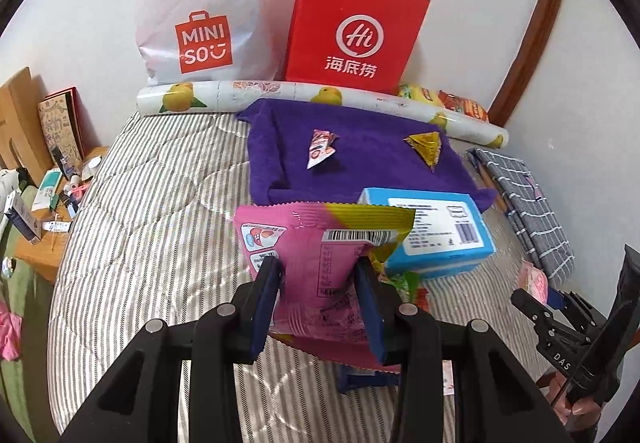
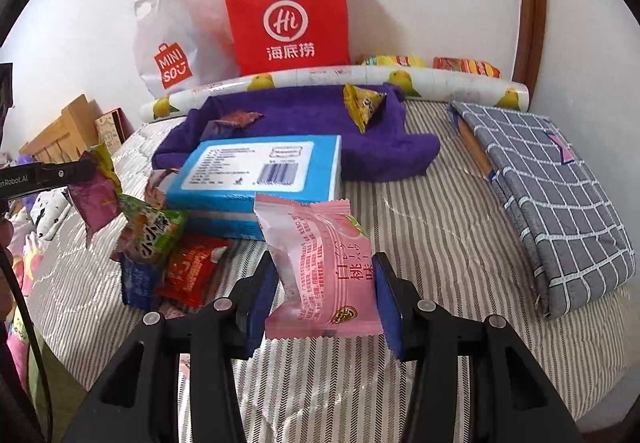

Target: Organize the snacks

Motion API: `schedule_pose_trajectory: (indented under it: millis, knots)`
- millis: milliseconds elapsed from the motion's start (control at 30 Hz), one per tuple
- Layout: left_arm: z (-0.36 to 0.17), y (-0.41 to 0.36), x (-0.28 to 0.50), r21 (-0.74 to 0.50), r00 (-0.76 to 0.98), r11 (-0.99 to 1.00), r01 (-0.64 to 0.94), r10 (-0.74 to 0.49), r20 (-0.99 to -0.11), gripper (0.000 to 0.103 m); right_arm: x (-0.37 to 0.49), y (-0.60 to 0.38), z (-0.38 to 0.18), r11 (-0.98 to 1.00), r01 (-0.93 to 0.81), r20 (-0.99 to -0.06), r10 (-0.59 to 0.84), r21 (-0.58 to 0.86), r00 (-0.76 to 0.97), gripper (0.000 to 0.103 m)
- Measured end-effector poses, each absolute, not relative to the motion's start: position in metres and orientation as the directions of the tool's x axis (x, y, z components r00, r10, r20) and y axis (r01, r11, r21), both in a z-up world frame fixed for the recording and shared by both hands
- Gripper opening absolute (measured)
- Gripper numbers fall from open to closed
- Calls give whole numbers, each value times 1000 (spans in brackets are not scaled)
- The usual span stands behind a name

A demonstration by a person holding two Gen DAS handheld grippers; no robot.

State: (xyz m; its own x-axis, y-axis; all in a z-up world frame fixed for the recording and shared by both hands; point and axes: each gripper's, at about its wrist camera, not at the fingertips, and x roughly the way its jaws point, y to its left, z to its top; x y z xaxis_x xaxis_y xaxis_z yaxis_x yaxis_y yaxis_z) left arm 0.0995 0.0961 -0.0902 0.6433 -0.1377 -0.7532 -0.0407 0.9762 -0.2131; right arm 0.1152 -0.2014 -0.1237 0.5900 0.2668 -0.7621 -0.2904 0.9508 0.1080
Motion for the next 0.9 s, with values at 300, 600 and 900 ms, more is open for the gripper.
schedule_pose_trajectory:
  millis: [300,600,900]
  knots:
    - [-82,81,95,-208,650,978,-11,-151,-745,37,120,-191,-114,942,-319,-751,285,105,595,47]
    - [-69,78,94,-222,667,975,11,-173,-725,37,128,-183,-106,934,-346,-740,297,93,603,47]
    - [-65,68,106,-213,673,977,29,-177,-718,37,141,-179,-101,934,-342,-737,305,106,603,47]
